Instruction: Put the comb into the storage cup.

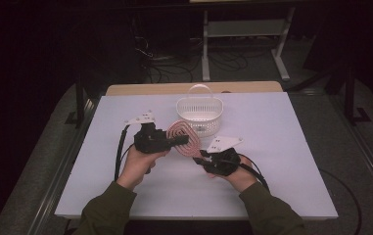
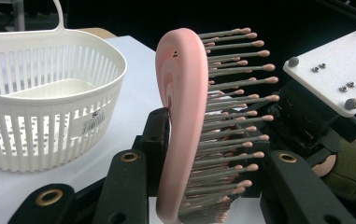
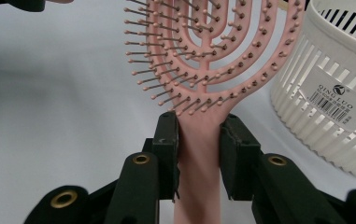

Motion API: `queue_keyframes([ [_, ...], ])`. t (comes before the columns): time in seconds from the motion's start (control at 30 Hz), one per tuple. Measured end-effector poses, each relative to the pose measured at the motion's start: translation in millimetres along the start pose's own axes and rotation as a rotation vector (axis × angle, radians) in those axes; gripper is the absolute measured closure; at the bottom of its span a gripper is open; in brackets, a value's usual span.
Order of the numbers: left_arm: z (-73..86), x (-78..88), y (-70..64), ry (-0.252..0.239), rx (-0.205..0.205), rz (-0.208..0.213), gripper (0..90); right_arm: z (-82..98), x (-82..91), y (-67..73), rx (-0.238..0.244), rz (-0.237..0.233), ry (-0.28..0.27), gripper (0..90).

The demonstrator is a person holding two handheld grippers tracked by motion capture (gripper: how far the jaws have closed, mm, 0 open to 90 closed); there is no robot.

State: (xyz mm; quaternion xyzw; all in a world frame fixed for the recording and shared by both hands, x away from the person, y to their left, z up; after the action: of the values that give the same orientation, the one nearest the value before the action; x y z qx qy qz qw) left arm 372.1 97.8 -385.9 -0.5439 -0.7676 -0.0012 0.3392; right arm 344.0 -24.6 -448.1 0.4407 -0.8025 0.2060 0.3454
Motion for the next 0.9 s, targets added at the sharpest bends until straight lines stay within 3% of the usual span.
queue_keyframes([
  [0.43,-0.9,1.6,-0.4,-0.011,-0.001,-0.006,64.0,-1.5,0.7,-0.4,-0.022,-0.024,-0.018,64.5],
  [0.9,-3.1,7.6,1.5,-0.036,0.011,-0.015,64.1,-1.9,-1.4,-0.5,-0.041,-0.029,-0.025,44.8],
])
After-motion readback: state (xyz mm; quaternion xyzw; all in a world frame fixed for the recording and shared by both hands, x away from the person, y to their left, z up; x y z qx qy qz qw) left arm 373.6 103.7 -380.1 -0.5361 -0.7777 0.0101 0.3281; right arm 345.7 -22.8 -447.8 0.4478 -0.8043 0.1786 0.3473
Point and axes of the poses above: each handheld gripper's, and its own axes: x roughly backward along the jaws, z roughly out of its underside, y roughly to its left, the point moved 8 cm from there along -x, roughly forward along the jaws, and after that the axes turned 15 degrees about y, right-handed, at the moved point
